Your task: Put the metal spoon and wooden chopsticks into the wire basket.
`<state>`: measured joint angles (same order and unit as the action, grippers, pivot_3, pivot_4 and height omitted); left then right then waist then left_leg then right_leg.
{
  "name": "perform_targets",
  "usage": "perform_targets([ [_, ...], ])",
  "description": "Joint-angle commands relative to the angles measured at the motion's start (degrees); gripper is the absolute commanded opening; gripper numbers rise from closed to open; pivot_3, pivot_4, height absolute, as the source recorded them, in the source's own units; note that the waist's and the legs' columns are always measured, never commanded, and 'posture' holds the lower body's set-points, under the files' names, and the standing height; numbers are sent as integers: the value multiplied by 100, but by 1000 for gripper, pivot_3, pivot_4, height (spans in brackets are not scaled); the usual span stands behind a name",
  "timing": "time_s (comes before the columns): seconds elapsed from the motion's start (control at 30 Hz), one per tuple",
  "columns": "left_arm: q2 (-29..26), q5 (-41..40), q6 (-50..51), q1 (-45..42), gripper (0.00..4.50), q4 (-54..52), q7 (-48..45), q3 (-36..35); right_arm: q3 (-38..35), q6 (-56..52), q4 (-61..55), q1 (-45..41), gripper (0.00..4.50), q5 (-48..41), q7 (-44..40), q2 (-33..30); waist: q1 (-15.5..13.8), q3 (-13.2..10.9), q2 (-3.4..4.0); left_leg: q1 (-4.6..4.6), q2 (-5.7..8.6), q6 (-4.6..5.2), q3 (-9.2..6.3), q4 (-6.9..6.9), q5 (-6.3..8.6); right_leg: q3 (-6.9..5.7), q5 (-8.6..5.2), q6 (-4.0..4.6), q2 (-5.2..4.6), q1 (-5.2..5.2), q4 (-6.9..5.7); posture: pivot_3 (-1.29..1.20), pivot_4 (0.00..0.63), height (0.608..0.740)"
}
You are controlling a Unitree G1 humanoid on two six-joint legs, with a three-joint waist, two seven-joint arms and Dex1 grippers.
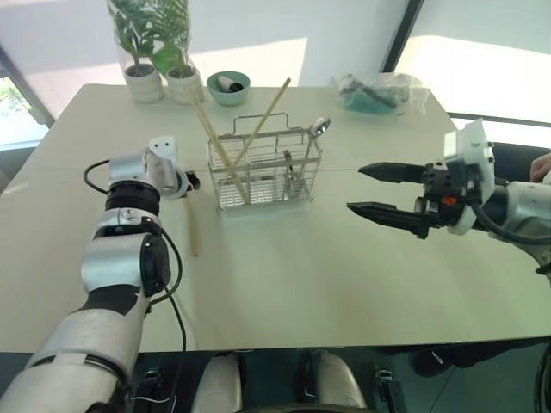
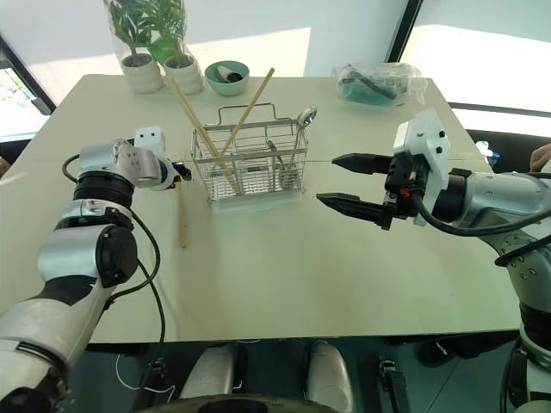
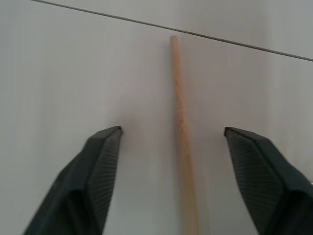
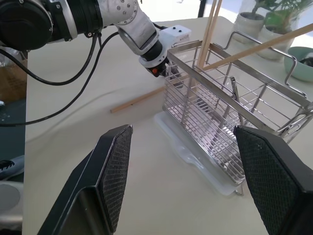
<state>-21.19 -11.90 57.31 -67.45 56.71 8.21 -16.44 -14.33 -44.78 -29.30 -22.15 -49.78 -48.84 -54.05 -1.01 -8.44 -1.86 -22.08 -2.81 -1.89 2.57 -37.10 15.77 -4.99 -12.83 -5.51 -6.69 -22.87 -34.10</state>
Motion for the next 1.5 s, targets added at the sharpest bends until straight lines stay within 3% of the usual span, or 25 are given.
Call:
perform_targets([
  [0.03, 83, -81, -1, -120, 1552, 201, 95, -185, -172, 30, -151, -3, 3448, -82, 13, -41, -21, 0, 0, 0, 0, 0, 0, 0, 0, 0, 0, 0, 0, 0, 0, 0, 150, 717],
  [0.13, 73, -66, -4, -134, 61, 243, 174, -257, -189, 22, -175, 61, 3448, -116, -106, -108, -86, 0, -1, -1, 1, 0, 0, 0, 0, 0, 0, 0, -1, 0, 1, 0, 150, 717],
  [0.47, -264, 65, -419, -91, 61, -168, -168, -184, -135, 67, -133, 80, 3448, -54, -181, -150, -110, -2, -2, -2, 1, -1, 3, 1, 0, 0, 0, 0, 0, -4, 2, 0, 150, 717],
  [0.73, -893, -248, -2665, 133, 61, -1397, -1583, -450, -166, -53, -86, 40, 3448, -121, -252, -294, -111, -4, -4, -24, -3, -5, 9, 3, -2, -1, 2, 3, 0, -30, 3, 0, 150, 717],
  [0.93, -967, -1267, -3701, -305, 61, -2340, -2642, -1102, -143, -134, -134, 58, 3448, -170, -240, -288, -135, -3, -7, -27, -3, -4, 10, -1, -2, -1, 2, 3, -3, -25, 7, 0, 150, 717],
  [1.23, -437, -1653, -3743, -1322, 61, -2735, -3127, -662, -188, -172, -230, 110, 3448, -242, -109, -213, -123, -3, -7, -24, -1, -3, 8, -7, -2, -1, 2, 2, -2, -15, 8, 0, 150, 717],
  [1.5, 104, -1296, -3950, -494, 61, -3264, -3519, 186, -485, -257, -463, 378, 3448, -453, 227, -157, -113, -1, 2, -10, -3, -2, 8, -2, -2, 0, 1, 2, 3, -14, -4, 0, 150, 717],
])
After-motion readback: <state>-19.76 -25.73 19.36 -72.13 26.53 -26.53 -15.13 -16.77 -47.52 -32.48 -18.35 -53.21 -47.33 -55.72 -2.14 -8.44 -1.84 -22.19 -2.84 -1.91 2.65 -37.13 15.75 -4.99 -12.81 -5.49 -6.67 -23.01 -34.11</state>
